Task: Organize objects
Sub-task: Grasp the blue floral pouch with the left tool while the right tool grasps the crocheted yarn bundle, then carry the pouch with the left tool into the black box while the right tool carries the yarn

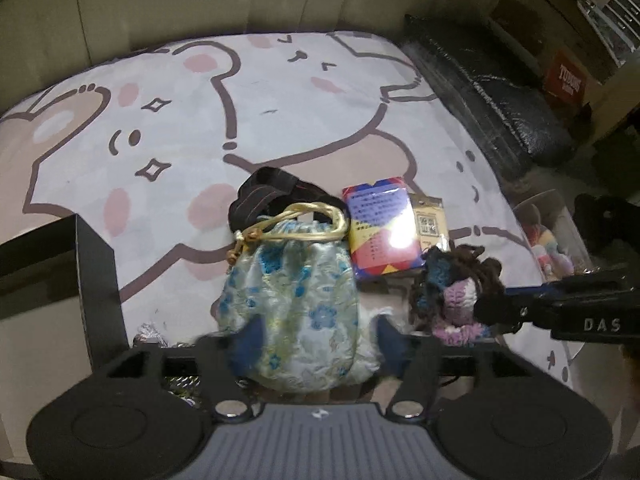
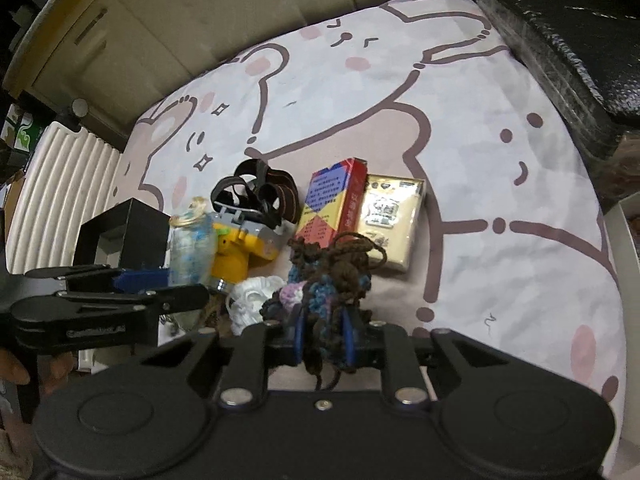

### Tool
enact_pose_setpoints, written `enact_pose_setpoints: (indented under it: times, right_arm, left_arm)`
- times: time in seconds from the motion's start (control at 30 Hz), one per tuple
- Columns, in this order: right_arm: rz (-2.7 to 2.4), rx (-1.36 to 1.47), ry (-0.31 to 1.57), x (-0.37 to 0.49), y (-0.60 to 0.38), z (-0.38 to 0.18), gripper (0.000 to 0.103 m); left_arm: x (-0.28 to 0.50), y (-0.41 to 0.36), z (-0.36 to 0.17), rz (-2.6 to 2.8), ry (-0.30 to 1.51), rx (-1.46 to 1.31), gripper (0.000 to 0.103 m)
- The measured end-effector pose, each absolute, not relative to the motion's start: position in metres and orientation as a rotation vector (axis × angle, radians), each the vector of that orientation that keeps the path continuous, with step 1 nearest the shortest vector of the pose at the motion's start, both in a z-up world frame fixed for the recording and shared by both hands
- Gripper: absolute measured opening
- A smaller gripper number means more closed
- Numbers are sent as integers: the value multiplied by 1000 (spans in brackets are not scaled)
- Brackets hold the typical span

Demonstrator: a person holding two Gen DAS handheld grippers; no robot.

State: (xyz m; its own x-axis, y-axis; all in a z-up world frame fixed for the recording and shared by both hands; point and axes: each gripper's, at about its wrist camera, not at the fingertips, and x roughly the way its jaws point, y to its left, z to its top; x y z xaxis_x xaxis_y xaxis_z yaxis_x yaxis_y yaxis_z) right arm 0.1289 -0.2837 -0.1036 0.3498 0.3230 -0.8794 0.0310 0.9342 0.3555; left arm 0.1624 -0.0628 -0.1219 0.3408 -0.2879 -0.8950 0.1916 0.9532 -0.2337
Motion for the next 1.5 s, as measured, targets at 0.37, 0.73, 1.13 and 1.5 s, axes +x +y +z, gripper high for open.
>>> enact_pose_setpoints:
  times: [0.37, 0.73, 1.13, 1.5]
  right_arm:
    - [187, 344, 1211, 131, -288, -106, 20]
    - [176, 349, 1213, 133, -290, -108, 20]
    - [170, 351, 1207, 134, -291, -105, 20]
    - [126, 379, 1019, 127, -294, -59, 20]
  left_arm:
    - [177, -57, -154, -257, 1248, -41, 94]
    - [164, -111, -143, -217, 1178, 261, 100]
    - [170, -97, -150, -207, 1235, 171, 83]
    - [159, -74, -93, -176, 1098, 20, 83]
